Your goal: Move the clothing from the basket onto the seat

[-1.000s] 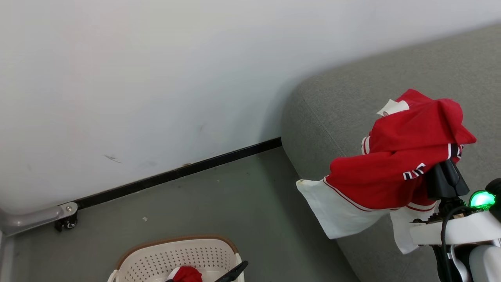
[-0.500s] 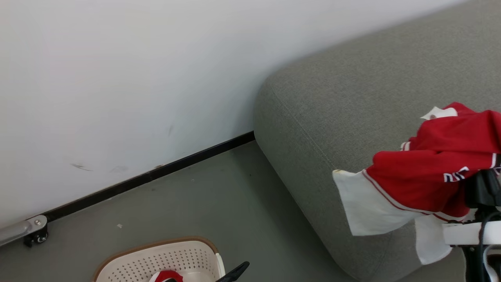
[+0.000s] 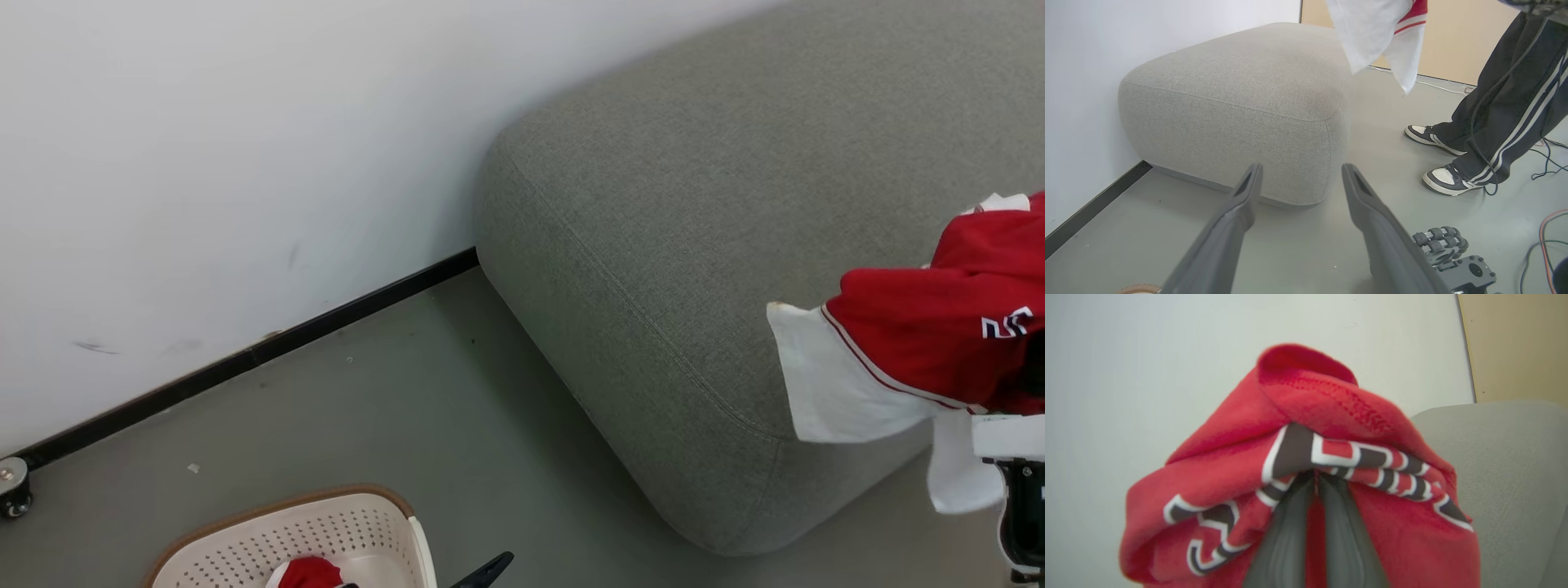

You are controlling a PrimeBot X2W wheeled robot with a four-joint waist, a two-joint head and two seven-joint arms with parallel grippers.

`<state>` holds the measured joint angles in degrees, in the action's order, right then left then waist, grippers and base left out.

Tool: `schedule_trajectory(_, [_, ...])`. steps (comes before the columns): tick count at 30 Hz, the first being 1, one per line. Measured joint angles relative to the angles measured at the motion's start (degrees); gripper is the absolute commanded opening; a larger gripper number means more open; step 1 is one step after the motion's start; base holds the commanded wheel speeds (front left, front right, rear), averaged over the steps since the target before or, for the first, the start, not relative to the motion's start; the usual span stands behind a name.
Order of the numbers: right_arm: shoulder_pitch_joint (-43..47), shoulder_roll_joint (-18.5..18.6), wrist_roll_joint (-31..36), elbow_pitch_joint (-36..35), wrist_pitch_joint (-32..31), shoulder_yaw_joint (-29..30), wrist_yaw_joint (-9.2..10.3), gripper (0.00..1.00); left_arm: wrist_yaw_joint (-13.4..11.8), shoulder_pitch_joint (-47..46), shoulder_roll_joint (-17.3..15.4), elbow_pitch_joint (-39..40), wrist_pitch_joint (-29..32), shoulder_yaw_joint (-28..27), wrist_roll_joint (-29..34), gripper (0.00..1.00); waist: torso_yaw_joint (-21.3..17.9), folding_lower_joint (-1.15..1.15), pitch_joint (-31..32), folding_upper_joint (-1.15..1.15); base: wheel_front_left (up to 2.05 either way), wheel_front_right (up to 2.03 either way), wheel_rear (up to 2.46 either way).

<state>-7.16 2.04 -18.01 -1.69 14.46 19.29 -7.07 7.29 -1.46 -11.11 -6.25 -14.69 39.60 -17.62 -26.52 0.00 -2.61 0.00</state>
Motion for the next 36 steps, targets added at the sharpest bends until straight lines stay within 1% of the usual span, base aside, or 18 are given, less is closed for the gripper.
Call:
schedule_trajectory(2, [-1.34, 0.27, 0.31, 0.89, 0.00, -0.34, 0.00, 0.00, 0.00, -0.02, -0.15, 0.07, 0.00, 0.05, 0.01, 1.00, -0.46, 0.00, -0.70, 0.00, 0.00, 0.00, 0.00])
schedule_trajectory(4, [-2.40, 2.12, 2.31, 1.86, 0.00, -1.70, -0.01, 0.00, 0.00, -0.02, -0.45, 0.27, 0.00, 0.05, 0.01, 1.00, -0.83, 0.00, -1.47, 0.00, 0.00, 0.00, 0.00])
schedule_trajectory(6, [-4.11, 3.34, 2.76, 4.03, 0.00, -1.89, 0.00, 0.00, 0.00, -0.03, -0.93, 0.52, 0.00, -0.01, 0.01, 1.00, -1.13, 0.00, -2.32, 0.00, 0.00, 0.00, 0.00])
schedule_trajectory(11, [-8.92, 3.14, -0.24, 9.88, -0.13, -0.46, 0.00, 0.00, 0.00, 0.01, -2.71, 0.70, 0.00, -0.73, 0.08, 1.00, -1.54, 0.00, -4.56, 0.00, 0.00, 0.00, 0.00])
schedule_trajectory(17, [-16.81, 4.17, -2.25, 15.70, -0.88, 2.08, 0.00, 0.00, 0.00, 0.09, -3.86, 1.93, 0.00, -2.65, 0.11, 1.00, -1.51, 0.00, -7.40, 0.00, 0.00, 0.00, 0.00])
schedule_trajectory(23, [-23.92, 5.64, -2.66, 20.92, -1.67, 1.59, 0.00, 0.00, 0.00, 0.19, -5.97, 3.25, 0.00, -3.23, 0.98, 1.00, -1.08, 0.00, -10.36, 0.00, 0.00, 0.00, 0.00])
schedule_trajectory(27, [-29.29, 6.26, -2.66, 24.83, -2.70, 0.07, 0.00, 0.00, 0.00, 0.20, -7.43, 4.56, 0.00, -3.43, 2.48, 1.00, -0.46, 0.00, -12.92, 0.00, 0.00, 0.00, 0.00])
schedule_trajectory(29, [-30.46, 6.30, -2.67, 25.50, -2.71, 0.01, 0.00, 0.00, 0.00, 0.22, -7.59, 4.64, 0.00, -3.77, 2.66, 1.00, -0.33, 0.00, -13.43, 0.00, 0.00, 0.00, 0.00])
schedule_trajectory(36, [-40.23, 7.54, -3.65, 31.47, -2.89, 0.30, 0.00, 0.00, 0.00, 0.75, -9.28, 6.79, 0.00, -4.10, 4.04, 1.00, 0.98, 0.00, -17.50, 0.00, 0.00, 0.00, 0.00])
